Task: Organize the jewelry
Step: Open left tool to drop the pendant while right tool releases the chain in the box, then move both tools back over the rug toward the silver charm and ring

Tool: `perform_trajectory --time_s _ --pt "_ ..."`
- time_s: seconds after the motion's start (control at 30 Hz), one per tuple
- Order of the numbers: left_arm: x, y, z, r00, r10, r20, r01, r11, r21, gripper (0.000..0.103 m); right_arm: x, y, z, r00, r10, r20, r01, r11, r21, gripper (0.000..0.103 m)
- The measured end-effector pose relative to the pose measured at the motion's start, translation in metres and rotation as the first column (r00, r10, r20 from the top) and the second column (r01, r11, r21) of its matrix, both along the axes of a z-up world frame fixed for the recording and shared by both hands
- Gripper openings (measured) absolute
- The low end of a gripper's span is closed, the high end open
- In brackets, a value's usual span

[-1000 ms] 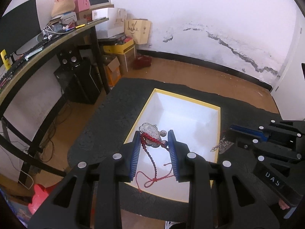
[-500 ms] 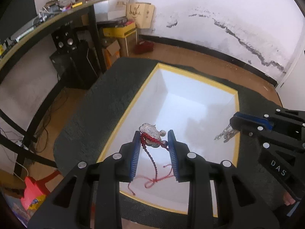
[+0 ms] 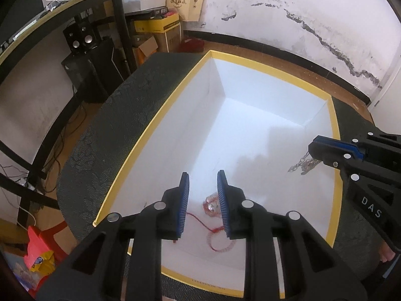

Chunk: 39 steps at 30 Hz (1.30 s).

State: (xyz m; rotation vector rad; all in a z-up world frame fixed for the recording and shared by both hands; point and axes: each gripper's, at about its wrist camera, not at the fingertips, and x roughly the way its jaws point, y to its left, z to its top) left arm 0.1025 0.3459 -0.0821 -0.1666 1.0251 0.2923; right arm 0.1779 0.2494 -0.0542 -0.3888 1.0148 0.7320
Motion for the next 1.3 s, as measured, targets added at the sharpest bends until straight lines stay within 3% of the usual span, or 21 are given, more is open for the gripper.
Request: perform_trajectory --time_s 0.4,0.43,0.47,0.5,0.53,0.63,1.03,1.13,1.3 --pt "0.007 -0.004 -0.012 1.0 -0.002 -0.02 0.001 1.0 -0.011 0.025 0.01 0.0 -0.017 1.0 -0.011 -0.02 0.01 1.0 -0.02 0.006" --pt "0.008 -0.004 -0.013 1.0 0.003 -0.028 -0.004 1.0 -0.01 0.032 0.012 0.0 -0.019 0.999 -0.022 -0.028 0.021 0.999 -0.025 0.012" --pt "0.008 -0.003 -0.014 0.999 0.013 -0.033 -0.013 1.0 -0.005 0.061 0.014 -0.001 -0.019 0.999 -0.042 -0.026 0.042 0.999 -0.026 0.05" --pt "0.009 -0.003 -0.013 0.999 0.025 -0.04 -0.025 1.0 0.003 0.08 0.017 -0.005 -0.016 0.996 -0.084 -0.002 0.084 0.996 -0.02 0.066" --pt "0.008 -0.003 -0.011 0.998 0.049 -0.035 -0.048 0.998 0.03 0.082 0.02 -0.01 -0.013 0.995 -0.1 0.008 0.1 0.995 0.011 0.075" --pt "0.006 -0.002 -0.007 0.999 0.04 -0.017 -0.039 0.998 0.04 0.094 0.024 -0.018 -0.007 0.994 -0.11 0.004 0.11 0.993 0.051 0.084" --pt "-0.01 -0.016 0.01 1.0 0.014 0.0 -0.014 0.998 0.056 0.096 0.002 -0.041 0.03 0.992 -0.126 0.028 0.123 0.987 0.104 0.085" --pt "-0.021 -0.024 0.019 1.0 0.011 0.012 -0.011 0.997 0.07 0.096 -0.011 -0.069 0.049 0.989 -0.137 0.053 0.131 0.985 0.115 0.085" --pt "-0.038 -0.058 0.046 0.997 -0.034 0.066 0.028 0.995 0.092 0.096 -0.038 -0.155 0.083 0.97 -0.214 0.113 0.198 0.97 0.139 0.085"
